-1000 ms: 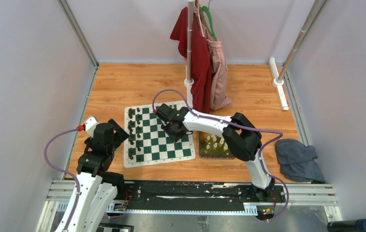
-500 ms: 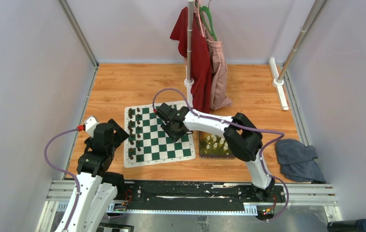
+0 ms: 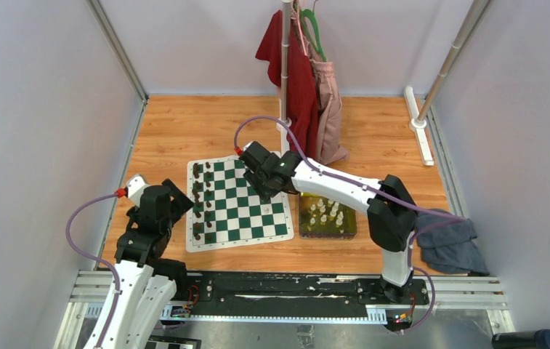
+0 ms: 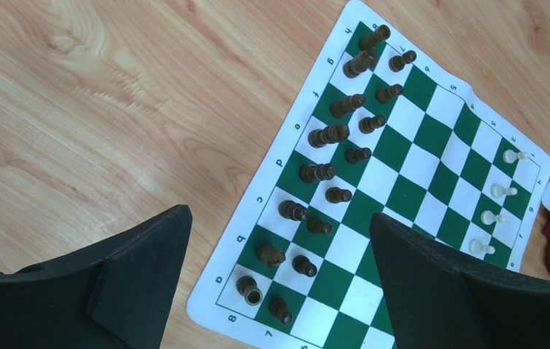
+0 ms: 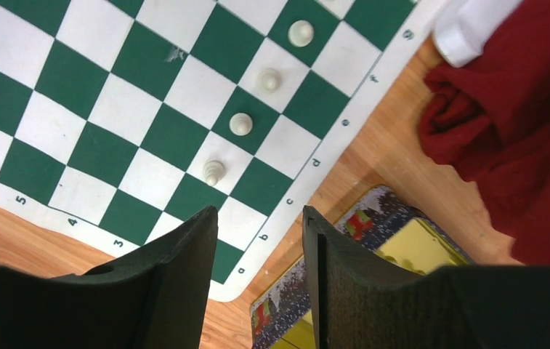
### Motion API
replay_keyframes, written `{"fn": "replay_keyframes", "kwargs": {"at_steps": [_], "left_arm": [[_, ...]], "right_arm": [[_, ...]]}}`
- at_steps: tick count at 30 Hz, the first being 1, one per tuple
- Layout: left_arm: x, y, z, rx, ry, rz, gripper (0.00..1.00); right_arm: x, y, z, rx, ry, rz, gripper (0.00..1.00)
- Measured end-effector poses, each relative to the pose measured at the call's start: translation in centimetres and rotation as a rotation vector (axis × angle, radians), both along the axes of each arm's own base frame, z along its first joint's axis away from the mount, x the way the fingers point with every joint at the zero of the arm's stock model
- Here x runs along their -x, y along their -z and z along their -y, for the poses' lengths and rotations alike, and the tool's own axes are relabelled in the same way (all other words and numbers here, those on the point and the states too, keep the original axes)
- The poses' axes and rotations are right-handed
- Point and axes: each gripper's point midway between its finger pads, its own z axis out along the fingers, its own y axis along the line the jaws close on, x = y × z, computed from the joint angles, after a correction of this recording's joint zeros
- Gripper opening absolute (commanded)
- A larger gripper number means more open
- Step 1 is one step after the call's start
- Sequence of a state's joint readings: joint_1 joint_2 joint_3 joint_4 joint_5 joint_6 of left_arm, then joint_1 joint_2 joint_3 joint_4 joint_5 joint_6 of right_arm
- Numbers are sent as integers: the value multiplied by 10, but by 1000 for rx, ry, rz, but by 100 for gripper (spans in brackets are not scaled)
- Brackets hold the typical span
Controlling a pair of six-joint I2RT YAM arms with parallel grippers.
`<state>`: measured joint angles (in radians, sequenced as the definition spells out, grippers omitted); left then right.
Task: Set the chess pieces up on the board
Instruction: Pick up the chess piece from the storage box.
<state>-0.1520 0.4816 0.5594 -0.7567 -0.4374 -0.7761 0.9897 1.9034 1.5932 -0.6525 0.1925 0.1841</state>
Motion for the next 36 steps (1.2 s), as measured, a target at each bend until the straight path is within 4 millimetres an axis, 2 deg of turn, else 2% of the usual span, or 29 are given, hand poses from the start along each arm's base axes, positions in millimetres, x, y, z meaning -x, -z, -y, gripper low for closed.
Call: {"fn": "replay_keyframes", "kwargs": {"at_steps": [7, 12, 15, 21, 26, 29, 36], "left_arm": [[-1, -1, 1, -1, 13, 6, 100], [-3, -5, 2, -1, 15, 29, 100], [-3, -7, 1, 0, 16, 48, 100], [-4, -8, 3, 3, 25, 58, 100], [-7, -8, 4, -3, 39, 56, 100], [-7, -8, 4, -6, 43, 56, 100], [-8, -9, 4, -9, 46, 60, 100]], "right_arm": [[-8, -40, 16, -27, 69, 104, 55], [-6, -55, 51, -31, 159, 150, 55], [-6, -52, 77, -20, 230, 157, 55], [-1, -27, 133, 25, 381, 125, 55], [-3, -17, 165, 25, 488, 104, 55], [-3, -12, 172, 20, 511, 94, 54], [1, 0, 165, -14, 493, 54, 44]]}}
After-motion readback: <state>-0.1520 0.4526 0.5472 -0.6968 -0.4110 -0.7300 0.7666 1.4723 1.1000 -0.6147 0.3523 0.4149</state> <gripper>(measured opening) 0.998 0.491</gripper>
